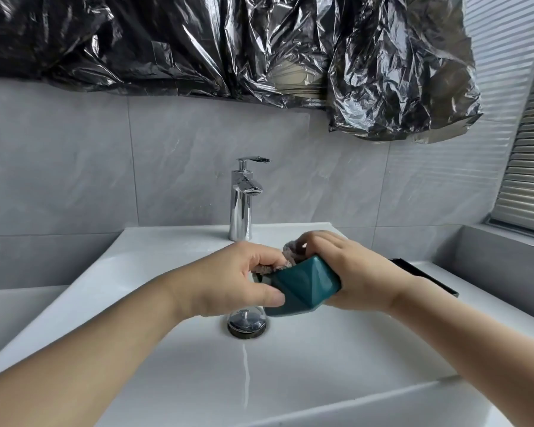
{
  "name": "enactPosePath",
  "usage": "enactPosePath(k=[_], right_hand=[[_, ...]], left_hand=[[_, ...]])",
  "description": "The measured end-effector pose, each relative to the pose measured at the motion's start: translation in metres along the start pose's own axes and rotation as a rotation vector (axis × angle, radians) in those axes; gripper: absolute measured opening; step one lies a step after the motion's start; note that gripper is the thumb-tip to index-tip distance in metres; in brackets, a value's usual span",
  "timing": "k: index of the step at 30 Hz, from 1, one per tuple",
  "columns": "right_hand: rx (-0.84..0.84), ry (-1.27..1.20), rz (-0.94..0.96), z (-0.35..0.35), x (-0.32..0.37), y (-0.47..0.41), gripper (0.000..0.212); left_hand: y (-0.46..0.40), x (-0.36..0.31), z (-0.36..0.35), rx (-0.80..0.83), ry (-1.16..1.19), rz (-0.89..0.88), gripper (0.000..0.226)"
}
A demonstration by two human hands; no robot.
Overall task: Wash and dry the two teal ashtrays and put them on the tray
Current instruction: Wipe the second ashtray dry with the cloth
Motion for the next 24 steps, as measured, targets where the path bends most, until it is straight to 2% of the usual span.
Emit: enactPosePath(k=[2,5,7,9,12,16,18,21,24], right_hand=[[0.055,0.098,0.030,-0.011,0.004,0.001,0.035],[0.051,0.173,0.075,-0.016,0.009,0.001,0.033],[0.018,0.078,0.027,-0.009,0.003,0.000,0.034],[-0.054,-0.124,-0.046,0.004,-0.006,-0.001,0.043],[-0.178,-0.252,-0.004,0.018,-0.005,0.000,0.052],[-0.097,-0.209,-0.012,0.009,-0.005,-0.001,0.048],[-0.033,-0.116,-0.039,0.003,-0.006,-0.002,0.050],[0.000,0.084,0.036,-0.007,0.003,-0.001,0.042],[0.020,0.136,0.050,-0.012,0.005,0.000,0.037]], left_hand=[[0.000,0.007,-0.009,0.007,-0.011,0.051,0.015],[-0.003,0.012,-0.014,-0.013,-0.043,0.077,0.020],[-0.005,0.008,-0.012,-0.019,0.058,0.050,0.019],[-0.004,0.001,-0.006,-0.038,0.157,0.008,0.017],[-0.003,-0.008,-0.001,-0.034,0.155,-0.047,0.018],[-0.001,-0.004,-0.003,0.006,0.106,-0.023,0.021],[-0.002,-0.002,-0.008,0.032,0.113,-0.007,0.021],[-0.002,0.008,-0.019,0.033,0.132,0.059,0.017],[-0.004,0.012,-0.021,0.024,0.122,0.078,0.016]])
Point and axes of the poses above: each hand's wrist, its own y-axis away from the middle knuckle, its own z-axis out of the back of the hand, x = y × z, the point moved 8 cm from there along -y, towards the middle knuckle, and after that the axes turned 14 degrees about -z, right-handed, at the moved point
